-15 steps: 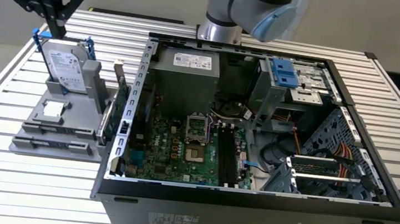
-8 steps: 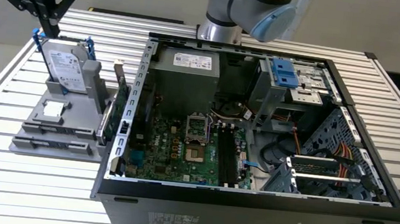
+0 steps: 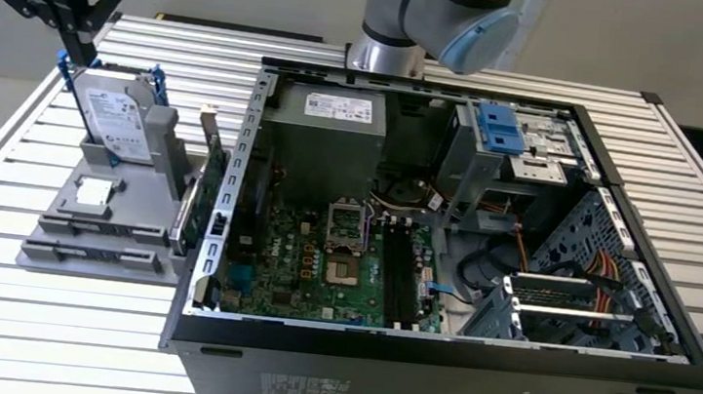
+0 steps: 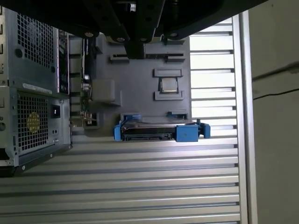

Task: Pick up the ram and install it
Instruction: 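Reach for the ram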

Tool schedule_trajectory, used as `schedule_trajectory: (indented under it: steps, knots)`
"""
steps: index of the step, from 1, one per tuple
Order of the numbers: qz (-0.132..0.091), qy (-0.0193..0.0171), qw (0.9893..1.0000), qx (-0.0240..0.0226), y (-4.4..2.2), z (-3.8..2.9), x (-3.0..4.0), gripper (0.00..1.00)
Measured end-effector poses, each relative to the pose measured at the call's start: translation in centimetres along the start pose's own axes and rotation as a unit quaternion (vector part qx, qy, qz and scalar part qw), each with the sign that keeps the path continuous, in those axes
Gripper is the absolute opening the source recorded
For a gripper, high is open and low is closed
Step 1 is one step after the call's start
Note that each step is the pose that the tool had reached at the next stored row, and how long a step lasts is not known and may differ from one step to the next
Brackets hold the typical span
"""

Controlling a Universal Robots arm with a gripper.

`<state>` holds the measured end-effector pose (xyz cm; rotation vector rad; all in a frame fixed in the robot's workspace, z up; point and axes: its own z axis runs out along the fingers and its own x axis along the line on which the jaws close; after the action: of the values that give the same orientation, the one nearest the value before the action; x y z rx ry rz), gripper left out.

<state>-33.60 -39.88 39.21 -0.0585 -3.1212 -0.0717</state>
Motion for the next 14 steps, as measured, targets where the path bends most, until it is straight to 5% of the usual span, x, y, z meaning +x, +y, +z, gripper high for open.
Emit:
schedule_trajectory:
  steps: [4, 14]
  knots:
    - [-0.029, 0.0013, 0.9996, 0.0006, 0.00, 0.01, 0.04, 0.00]
    - [-0.031, 0.0014, 0.9995, 0.0006, 0.00, 0.02, 0.31, 0.00]
